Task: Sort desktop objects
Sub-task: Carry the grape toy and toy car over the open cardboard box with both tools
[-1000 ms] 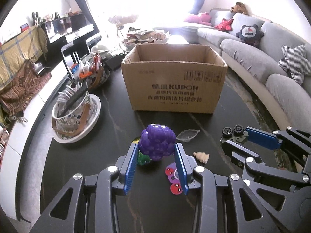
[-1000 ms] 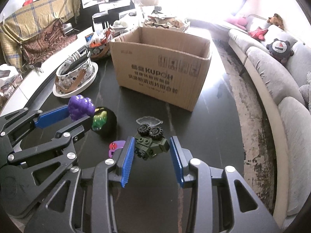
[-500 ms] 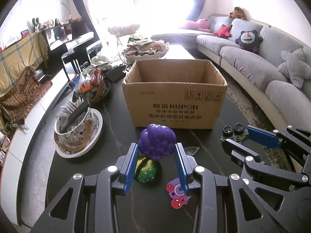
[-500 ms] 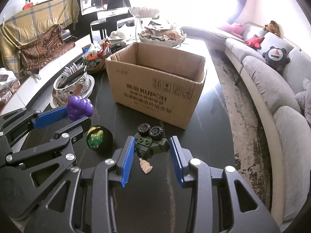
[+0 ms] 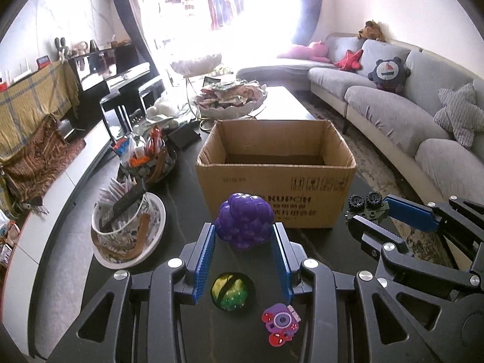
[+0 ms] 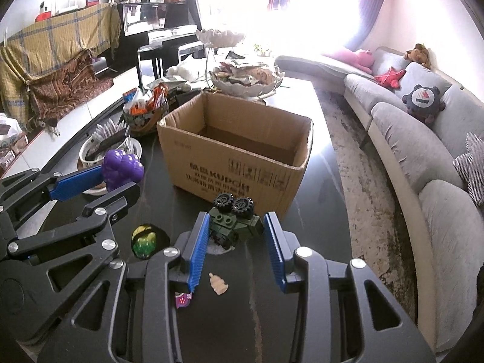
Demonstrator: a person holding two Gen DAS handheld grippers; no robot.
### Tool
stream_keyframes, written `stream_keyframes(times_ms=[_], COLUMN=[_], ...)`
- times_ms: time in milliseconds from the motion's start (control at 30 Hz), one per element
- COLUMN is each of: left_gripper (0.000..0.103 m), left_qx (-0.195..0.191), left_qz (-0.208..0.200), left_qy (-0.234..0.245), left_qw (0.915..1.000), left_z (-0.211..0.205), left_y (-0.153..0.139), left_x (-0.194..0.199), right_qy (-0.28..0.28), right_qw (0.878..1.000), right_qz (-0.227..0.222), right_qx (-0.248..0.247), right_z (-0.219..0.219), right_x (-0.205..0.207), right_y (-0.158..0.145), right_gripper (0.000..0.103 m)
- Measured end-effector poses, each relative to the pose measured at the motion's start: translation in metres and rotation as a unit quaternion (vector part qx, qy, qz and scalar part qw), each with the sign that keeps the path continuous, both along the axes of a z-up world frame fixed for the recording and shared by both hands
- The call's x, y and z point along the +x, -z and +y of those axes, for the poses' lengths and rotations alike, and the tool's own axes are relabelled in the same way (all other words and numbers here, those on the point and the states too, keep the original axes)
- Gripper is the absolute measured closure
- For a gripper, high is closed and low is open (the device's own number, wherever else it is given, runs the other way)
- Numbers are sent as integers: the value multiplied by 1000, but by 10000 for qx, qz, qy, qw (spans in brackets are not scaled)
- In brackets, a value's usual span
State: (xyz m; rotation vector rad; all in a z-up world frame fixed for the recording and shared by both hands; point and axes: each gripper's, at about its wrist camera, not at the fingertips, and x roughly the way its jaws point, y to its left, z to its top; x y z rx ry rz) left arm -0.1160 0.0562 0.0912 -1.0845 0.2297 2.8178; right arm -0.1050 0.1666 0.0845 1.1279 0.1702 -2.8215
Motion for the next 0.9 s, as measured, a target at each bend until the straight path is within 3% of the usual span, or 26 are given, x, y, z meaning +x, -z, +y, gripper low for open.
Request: stream_keyframes(times_ms=[333, 900], left_gripper=[68, 68], left_qx=[157, 95], left_qz=[63, 146], left_qy=[23, 59], left_qw=[9999, 9998], left_z=[1, 13], left_y=[-13, -19], left_x=[-18, -50], right_qy=[-15, 37], right_qw=[9998, 9996], right_qz=[194, 273], right_qx=[59, 46], right_z=[1, 12], right_x=[-12, -44], right_y=[-16, -24], right_gripper=[69, 69])
